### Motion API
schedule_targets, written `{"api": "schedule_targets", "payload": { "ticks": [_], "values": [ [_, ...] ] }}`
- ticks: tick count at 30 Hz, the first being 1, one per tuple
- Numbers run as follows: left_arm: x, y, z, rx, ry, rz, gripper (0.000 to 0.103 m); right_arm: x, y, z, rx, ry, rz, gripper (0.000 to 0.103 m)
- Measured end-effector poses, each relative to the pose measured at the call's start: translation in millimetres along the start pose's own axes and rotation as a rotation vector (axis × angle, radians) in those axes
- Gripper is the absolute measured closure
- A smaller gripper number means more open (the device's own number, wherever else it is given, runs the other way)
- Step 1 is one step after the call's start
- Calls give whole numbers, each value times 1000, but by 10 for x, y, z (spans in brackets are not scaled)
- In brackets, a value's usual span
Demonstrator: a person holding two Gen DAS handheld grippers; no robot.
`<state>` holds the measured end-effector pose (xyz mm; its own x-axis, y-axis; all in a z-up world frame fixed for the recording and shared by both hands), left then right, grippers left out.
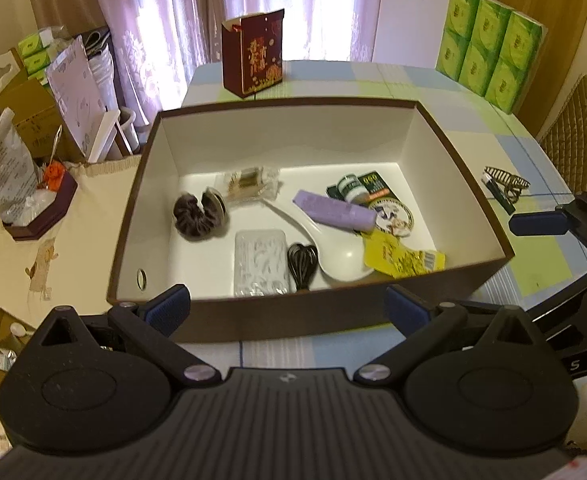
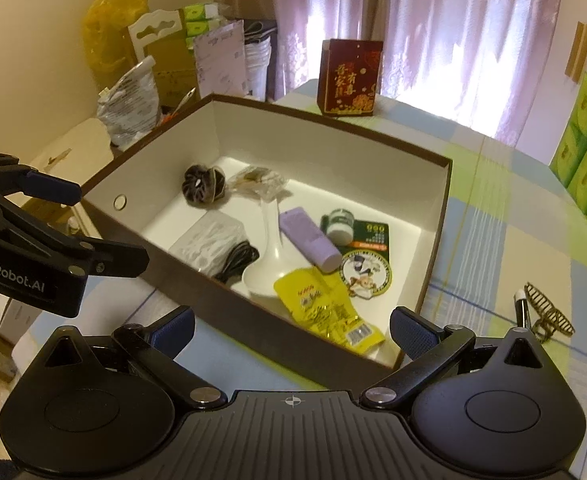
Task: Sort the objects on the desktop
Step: 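Withdraw both tools from the box toward the green tube and claw clip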
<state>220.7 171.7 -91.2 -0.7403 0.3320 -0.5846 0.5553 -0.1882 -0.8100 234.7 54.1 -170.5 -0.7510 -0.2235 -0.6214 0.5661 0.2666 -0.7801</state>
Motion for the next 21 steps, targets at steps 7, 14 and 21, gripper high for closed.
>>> {"api": "schedule_targets", "payload": {
  "ticks": [7, 14, 21],
  "values": [
    [152, -6, 120, -11, -15, -31, 1, 166, -47, 39, -30, 1, -23, 2],
    [232, -36, 264, -23, -29, -49, 1, 307, -137, 144, -45, 1, -35, 2],
    [332, -27, 505, -22, -35, -74, 1, 511, -231, 315, -63, 18, -61, 2]
  ]
}}
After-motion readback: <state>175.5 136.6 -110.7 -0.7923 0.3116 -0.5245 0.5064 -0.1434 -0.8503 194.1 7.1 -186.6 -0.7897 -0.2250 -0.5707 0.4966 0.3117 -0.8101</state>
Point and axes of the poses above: each gripper's, at about its wrist camera, not at the fingertips, and y roughly the way its jaws point, z to its right, x to its underside, the point moved 10 cm from there along y, roughly the way its jaws point, and after that the axes turned 4 degrees about y, right-handed, at the moved point
